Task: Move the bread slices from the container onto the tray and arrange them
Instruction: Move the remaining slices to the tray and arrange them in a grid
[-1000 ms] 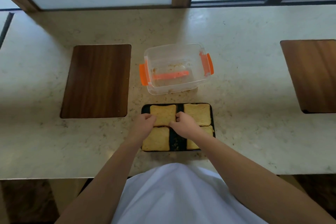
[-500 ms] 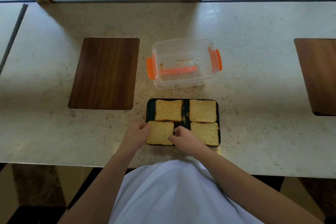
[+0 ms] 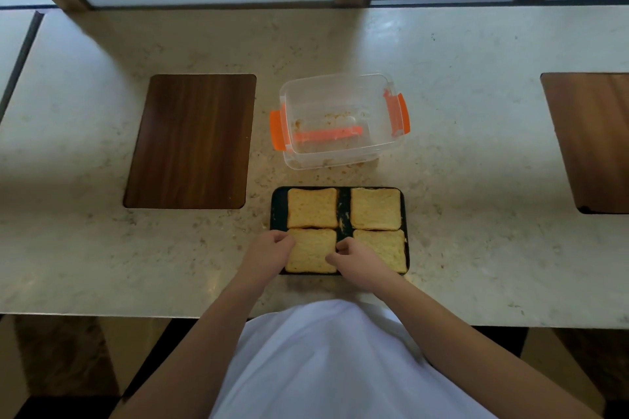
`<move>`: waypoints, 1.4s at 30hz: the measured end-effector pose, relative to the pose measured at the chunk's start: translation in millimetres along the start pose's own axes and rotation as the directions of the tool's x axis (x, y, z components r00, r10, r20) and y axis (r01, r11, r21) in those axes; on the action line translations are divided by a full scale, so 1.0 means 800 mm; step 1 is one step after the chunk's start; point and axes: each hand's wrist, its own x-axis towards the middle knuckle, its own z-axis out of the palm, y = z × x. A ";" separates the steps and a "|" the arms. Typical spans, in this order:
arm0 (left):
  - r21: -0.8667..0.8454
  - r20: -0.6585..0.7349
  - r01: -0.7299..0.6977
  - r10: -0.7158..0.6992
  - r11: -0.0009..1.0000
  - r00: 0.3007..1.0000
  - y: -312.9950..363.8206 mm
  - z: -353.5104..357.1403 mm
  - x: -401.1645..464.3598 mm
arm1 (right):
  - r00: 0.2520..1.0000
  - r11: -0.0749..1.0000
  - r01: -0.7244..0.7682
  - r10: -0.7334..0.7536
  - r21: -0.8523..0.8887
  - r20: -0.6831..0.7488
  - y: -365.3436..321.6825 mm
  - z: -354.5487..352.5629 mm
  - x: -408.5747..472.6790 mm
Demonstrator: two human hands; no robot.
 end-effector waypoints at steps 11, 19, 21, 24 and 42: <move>0.129 -0.042 -0.039 0.045 0.991 0.998 0.013 0.000 0.030 | 0.999 0.999 0.030 -0.030 0.013 -0.044 -0.016 -0.034 0.019; 0.245 0.014 0.008 -0.012 0.970 1.000 0.022 0.008 0.054 | 0.998 0.981 -0.067 0.068 0.180 -0.003 -0.035 -0.036 0.035; 0.236 0.016 0.023 -0.027 0.972 0.999 0.025 0.007 0.058 | 0.997 0.977 -0.076 0.076 0.197 0.007 -0.037 -0.036 0.036; 0.208 0.023 0.051 -0.057 0.977 0.998 0.027 0.007 0.061 | 0.997 0.980 -0.079 0.078 0.180 0.012 -0.037 -0.036 0.038; 0.154 0.072 0.100 -0.112 0.983 0.991 0.032 0.002 0.050 | 0.995 0.985 -0.096 0.100 0.142 -0.017 -0.040 -0.021 0.051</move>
